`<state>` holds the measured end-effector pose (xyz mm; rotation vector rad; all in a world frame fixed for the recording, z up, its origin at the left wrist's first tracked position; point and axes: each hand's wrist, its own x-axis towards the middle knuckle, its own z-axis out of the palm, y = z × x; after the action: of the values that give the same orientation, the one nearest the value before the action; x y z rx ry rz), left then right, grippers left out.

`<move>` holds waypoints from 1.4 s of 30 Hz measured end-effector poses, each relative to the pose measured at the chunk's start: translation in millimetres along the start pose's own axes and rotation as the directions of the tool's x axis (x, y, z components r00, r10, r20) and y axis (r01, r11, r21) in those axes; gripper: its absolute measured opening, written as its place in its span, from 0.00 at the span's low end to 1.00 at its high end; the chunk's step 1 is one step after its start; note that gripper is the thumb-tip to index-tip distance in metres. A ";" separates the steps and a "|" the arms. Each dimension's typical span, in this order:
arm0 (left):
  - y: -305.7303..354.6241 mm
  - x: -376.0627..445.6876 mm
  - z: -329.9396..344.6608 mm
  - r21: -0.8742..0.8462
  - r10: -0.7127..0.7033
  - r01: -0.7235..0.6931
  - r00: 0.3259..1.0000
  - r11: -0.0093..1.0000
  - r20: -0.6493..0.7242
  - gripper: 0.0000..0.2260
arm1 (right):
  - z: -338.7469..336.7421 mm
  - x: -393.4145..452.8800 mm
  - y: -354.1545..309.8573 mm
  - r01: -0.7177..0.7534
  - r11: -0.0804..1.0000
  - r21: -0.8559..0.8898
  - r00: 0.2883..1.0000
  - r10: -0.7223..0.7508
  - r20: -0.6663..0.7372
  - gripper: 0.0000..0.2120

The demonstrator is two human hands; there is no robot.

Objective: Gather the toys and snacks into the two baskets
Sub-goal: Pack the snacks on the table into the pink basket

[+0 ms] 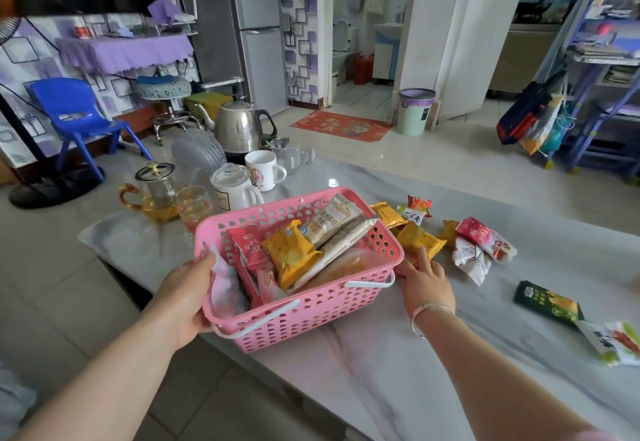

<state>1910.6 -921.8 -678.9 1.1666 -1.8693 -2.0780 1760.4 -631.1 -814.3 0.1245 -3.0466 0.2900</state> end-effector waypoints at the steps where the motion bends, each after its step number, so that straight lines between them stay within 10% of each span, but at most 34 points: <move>1: -0.3 -1.6 0.4 0.002 -0.003 0.003 1.000 1.000 0.009 0.14 | -1.0 -1.5 0.6 0.006 1.000 0.013 1.000 -0.006 0.008 0.19; 9: -1.2 -21.1 -0.4 0.044 -0.006 0.005 1.000 0.999 0.018 0.16 | -37.3 -23.5 0.0 0.102 0.983 0.152 0.974 -0.068 -0.218 0.20; 15: -1.2 -47.9 4.2 0.069 -0.003 -0.001 0.998 0.998 0.060 0.15 | -116.1 -38.1 -11.3 0.276 0.830 0.485 0.786 0.095 -0.611 0.17; 24: -12.2 -76.3 20.4 0.110 -0.026 0.012 0.991 0.994 0.132 0.17 | -153.5 -116.9 -132.9 0.768 0.639 0.044 0.602 -0.697 -0.390 0.19; 30: -21.5 -78.3 25.3 0.116 -0.006 -0.009 0.991 0.993 0.131 0.15 | -133.3 -115.4 -142.6 0.677 0.727 -0.113 0.734 -0.655 0.181 0.24; 37: -20.5 -73.2 30.3 0.157 -0.011 -0.016 0.986 0.987 0.168 0.20 | -150.4 -111.0 -108.0 0.612 0.787 0.075 0.790 -0.604 -0.109 0.23; 42: -19.1 -63.0 38.1 0.152 -0.011 -0.016 0.984 0.988 0.178 0.18 | -165.6 -60.1 -31.3 0.295 0.919 0.262 0.893 -0.167 -0.417 0.21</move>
<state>1939.4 -852.1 -669.1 1.0363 -2.1425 -2.1351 1834.6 -625.7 -651.6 0.4010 -2.5353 0.6972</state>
